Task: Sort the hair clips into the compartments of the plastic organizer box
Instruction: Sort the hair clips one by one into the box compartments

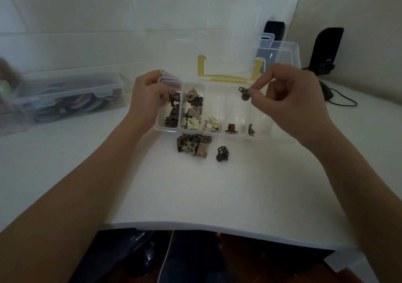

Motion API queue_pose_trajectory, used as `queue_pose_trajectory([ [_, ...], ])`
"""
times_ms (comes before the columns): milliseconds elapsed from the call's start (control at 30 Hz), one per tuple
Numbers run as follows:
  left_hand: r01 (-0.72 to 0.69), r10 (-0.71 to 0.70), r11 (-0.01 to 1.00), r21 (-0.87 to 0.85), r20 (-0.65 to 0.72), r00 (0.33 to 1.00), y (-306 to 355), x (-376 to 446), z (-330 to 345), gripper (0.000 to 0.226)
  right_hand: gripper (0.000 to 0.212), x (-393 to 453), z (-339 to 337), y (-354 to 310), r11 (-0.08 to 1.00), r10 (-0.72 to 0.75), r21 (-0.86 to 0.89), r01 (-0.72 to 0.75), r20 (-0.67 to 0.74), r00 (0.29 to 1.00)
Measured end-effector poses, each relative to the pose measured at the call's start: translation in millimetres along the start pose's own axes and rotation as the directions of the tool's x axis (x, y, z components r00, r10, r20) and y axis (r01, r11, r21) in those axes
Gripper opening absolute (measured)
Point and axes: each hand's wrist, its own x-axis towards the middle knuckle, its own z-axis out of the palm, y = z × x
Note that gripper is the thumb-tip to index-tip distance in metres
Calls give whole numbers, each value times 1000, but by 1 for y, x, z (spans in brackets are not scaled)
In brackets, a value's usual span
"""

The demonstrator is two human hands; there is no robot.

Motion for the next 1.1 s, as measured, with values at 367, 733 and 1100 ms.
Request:
queue_pose_trajectory([
  [367, -8, 8, 1000, 31, -28, 1000, -5, 3, -2, 24, 10, -3, 3, 4, 954, -73, -292, 67, -9, 997],
  [733, -16, 18, 999, 38, -59, 998, -2, 3, -4, 26, 9, 1, -1, 3, 961, 15, -278, -2, 45, 999],
  [1100, -13, 15, 999, 38, -40, 999, 3, -1, -1, 29, 7, -11, 17, 5, 802, -17, -542, 252, 400, 916],
])
